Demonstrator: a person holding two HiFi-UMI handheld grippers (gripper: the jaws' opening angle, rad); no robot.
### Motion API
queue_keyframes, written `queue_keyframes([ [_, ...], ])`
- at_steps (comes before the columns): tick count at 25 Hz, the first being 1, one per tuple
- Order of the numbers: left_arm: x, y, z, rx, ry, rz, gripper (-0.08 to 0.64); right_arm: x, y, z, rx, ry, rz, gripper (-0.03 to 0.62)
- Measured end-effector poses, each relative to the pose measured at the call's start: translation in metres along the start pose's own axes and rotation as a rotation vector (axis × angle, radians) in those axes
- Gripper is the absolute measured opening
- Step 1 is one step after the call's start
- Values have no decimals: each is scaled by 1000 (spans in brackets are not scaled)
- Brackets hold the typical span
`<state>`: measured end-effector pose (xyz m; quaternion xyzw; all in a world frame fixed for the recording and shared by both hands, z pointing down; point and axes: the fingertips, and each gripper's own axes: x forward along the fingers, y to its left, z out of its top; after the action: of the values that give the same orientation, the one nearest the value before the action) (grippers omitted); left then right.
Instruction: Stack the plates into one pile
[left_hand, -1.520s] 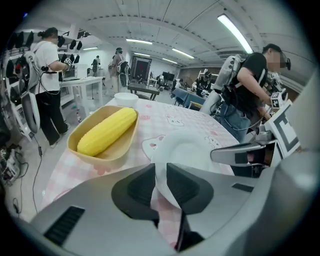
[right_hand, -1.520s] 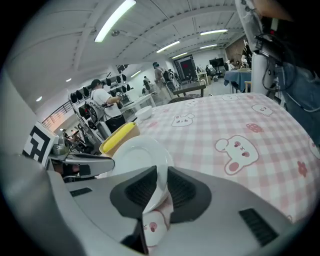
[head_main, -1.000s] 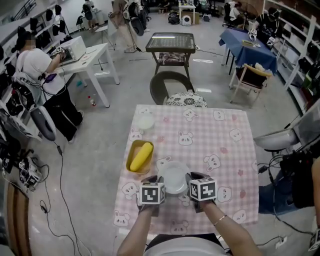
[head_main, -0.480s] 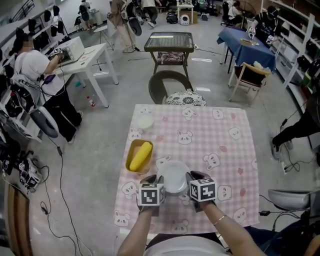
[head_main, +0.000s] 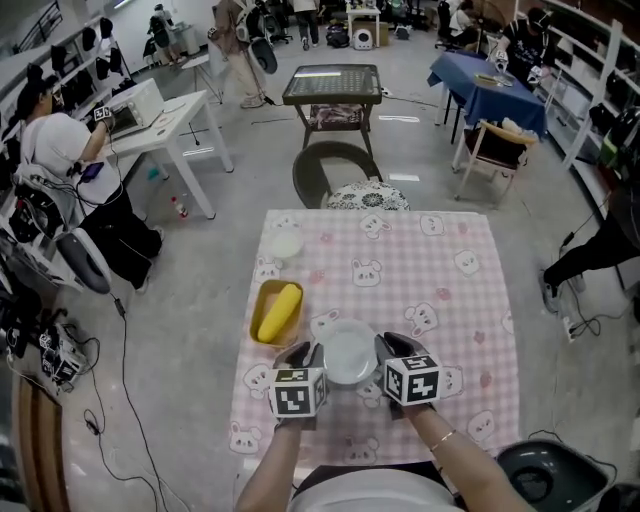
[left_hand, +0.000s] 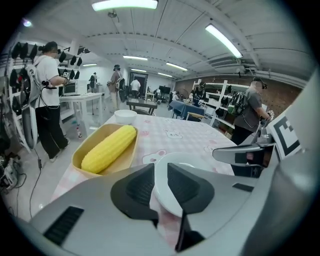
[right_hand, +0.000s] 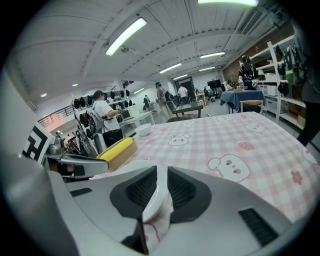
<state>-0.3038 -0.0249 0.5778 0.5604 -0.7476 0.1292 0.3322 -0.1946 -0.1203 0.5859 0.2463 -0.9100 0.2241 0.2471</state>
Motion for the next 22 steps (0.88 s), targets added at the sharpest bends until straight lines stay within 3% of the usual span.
queue_keyframes([
  [16, -20, -36, 60, 70, -197, -40, 35, -72, -32, 58, 42, -238, -53, 0],
  [22, -28, -51, 76, 100, -250, -74, 26, -92, -33, 66, 31, -296, -53, 3],
])
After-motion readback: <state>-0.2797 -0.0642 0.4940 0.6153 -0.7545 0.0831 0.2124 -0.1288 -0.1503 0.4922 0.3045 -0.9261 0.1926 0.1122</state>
